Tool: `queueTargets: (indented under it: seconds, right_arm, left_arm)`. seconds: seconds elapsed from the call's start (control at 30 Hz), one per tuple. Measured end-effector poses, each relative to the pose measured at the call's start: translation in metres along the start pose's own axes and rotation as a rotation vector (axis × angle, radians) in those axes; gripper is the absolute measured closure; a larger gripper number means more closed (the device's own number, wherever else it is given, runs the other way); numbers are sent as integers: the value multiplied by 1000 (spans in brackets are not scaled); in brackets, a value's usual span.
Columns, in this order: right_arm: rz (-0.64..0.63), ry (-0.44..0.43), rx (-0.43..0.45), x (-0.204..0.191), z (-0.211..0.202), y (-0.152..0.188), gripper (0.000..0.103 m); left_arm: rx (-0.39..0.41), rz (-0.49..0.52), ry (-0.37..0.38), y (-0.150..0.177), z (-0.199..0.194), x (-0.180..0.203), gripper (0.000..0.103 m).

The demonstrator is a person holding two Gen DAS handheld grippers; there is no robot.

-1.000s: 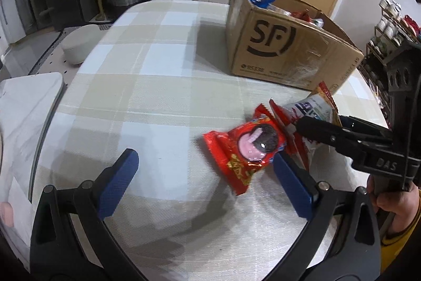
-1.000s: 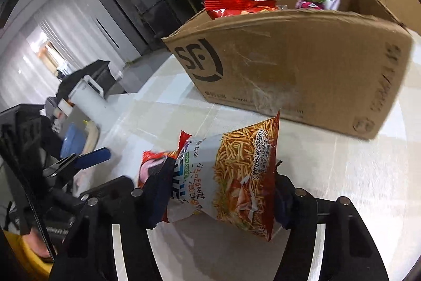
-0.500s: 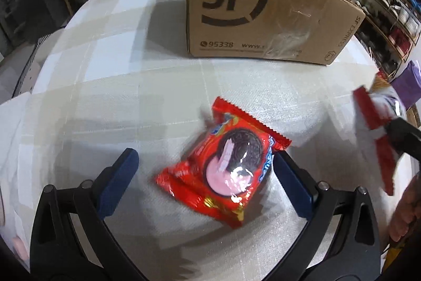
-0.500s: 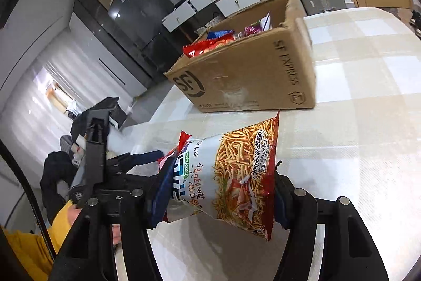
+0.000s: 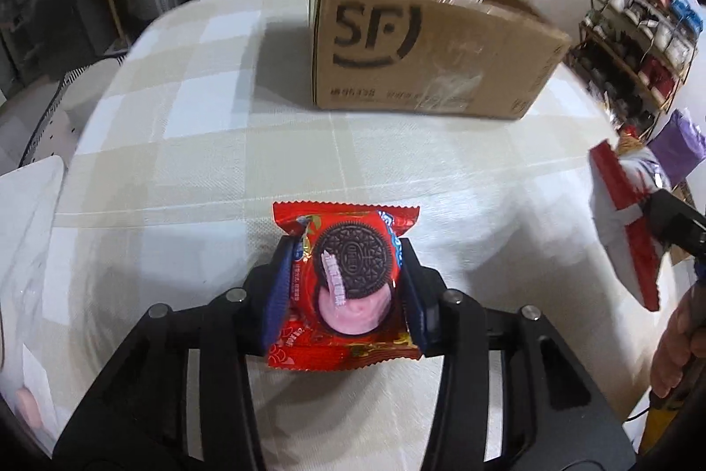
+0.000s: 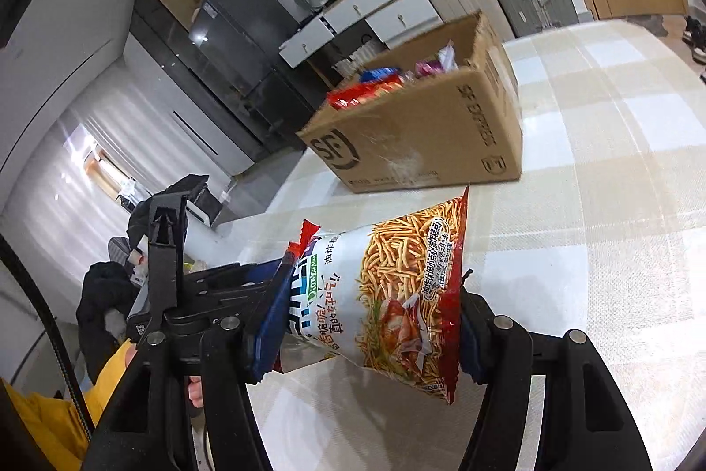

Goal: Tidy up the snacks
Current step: 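Grasp the red cookie pack with left tool while right tool grasps white snack bag, then carry the red pack with left tool while right tool carries white bag to box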

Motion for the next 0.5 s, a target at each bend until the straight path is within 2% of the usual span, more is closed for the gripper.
queueTargets:
  seconds: [0.33, 0.5]
  right_arm:
    - [-68, -14, 68, -49, -43, 0, 38]
    - [-79, -16, 91, -67, -62, 3, 38]
  left_arm:
    - [116, -29, -24, 24, -82, 14, 62]
    - [156, -42, -1, 34, -115, 18, 62]
Point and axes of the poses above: each gripper's, at about its wrist camera, not at the fingertips, and z roughly the way its jaws point, x to its right, y to its underside, the point moved 2 cm from there along z, roughly the way its jaws point, and after that the axes turned 4 degrees about -z, right-handed, at the moved point
